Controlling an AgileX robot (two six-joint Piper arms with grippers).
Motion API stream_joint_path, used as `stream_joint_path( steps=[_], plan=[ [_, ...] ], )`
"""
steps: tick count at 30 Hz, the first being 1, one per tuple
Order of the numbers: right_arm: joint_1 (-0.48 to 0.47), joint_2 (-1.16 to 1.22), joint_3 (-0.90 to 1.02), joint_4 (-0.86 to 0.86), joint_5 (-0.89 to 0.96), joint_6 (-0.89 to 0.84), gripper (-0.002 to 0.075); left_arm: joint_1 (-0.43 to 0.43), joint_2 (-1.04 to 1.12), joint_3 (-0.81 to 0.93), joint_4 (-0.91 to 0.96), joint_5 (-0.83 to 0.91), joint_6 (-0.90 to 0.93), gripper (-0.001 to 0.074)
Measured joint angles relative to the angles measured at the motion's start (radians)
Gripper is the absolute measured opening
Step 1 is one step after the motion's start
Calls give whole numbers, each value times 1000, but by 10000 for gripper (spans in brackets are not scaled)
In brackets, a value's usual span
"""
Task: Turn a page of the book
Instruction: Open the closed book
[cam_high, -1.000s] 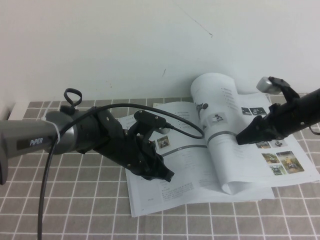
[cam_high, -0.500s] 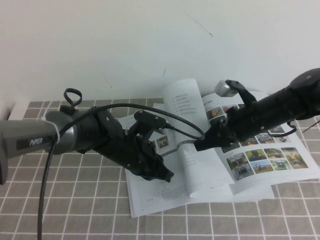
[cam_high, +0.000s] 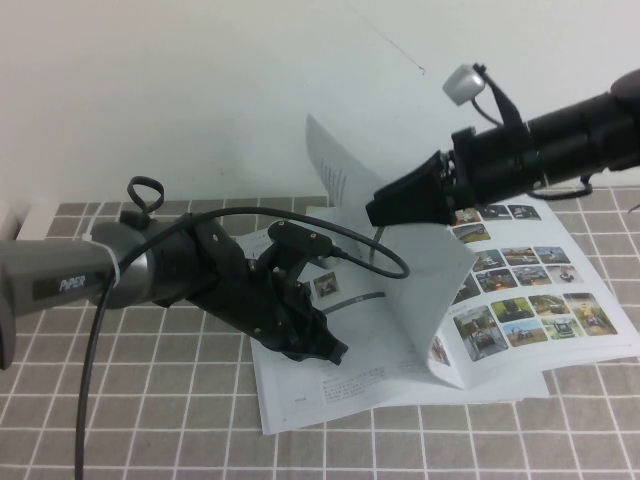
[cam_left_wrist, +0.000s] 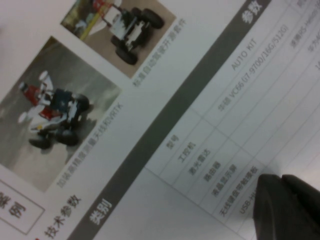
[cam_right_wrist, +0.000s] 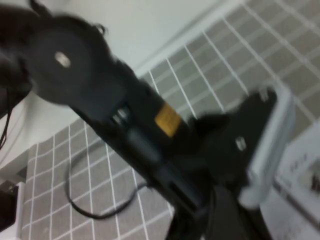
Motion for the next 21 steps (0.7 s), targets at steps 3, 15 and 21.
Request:
stream_joint_path(
  steps=[3,15,21],
  plan=[
    [0,-19,-77,4,33,6,393,0,0,0,0,0,0,-4],
    [0,-37,-352,-75,61,141,353,0,0,0,0,1,0,-4],
    [0,-39,-359,-376,52,333,101,0,0,0,0,2,3,-4]
  ],
)
